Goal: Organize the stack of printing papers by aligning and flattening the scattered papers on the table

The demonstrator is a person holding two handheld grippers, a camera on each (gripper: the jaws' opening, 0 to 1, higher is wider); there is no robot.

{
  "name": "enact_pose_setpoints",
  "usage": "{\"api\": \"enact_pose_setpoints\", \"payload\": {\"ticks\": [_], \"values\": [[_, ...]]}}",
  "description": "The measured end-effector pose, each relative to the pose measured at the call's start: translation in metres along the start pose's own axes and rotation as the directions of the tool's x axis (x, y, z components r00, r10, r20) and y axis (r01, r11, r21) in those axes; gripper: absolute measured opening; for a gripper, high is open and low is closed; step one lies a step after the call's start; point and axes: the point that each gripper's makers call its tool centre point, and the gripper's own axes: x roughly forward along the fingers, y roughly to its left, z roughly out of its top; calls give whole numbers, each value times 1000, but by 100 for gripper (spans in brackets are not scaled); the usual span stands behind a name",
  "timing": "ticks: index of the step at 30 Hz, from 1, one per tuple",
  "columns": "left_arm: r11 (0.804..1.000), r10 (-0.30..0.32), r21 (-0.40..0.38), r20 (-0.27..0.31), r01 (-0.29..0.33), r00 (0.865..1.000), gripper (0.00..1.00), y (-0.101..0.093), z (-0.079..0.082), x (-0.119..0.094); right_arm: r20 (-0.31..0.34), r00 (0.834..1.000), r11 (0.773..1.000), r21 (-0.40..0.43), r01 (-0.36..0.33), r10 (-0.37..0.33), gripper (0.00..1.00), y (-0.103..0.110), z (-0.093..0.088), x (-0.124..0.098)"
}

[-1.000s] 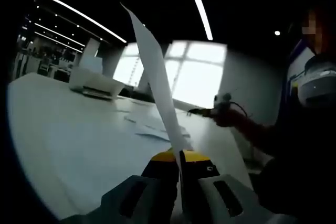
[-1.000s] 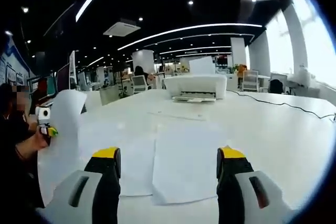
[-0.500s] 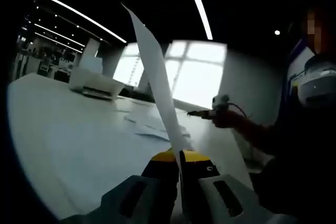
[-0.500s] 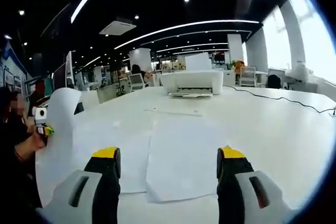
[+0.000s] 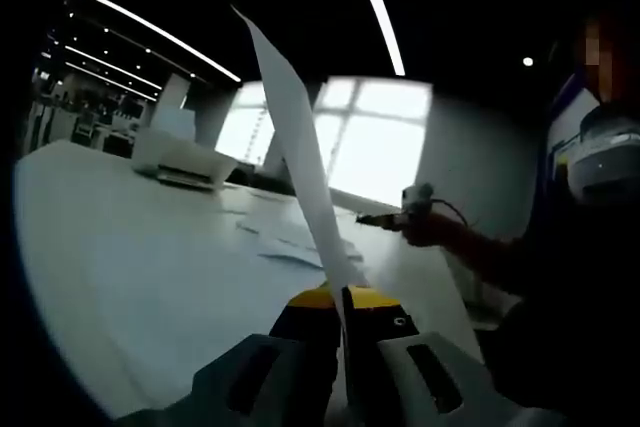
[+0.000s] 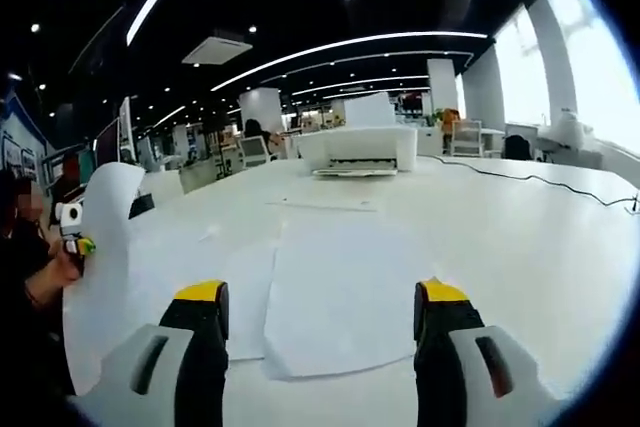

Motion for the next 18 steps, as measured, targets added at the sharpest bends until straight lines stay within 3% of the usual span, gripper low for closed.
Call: {"api": "enact_pose_setpoints", "payload": {"ticks": [18], "values": [[1000, 2, 1, 0, -2, 1000, 6, -6, -1, 3, -2, 1000, 1000, 18, 20, -20, 71, -11, -6, -1]]}}
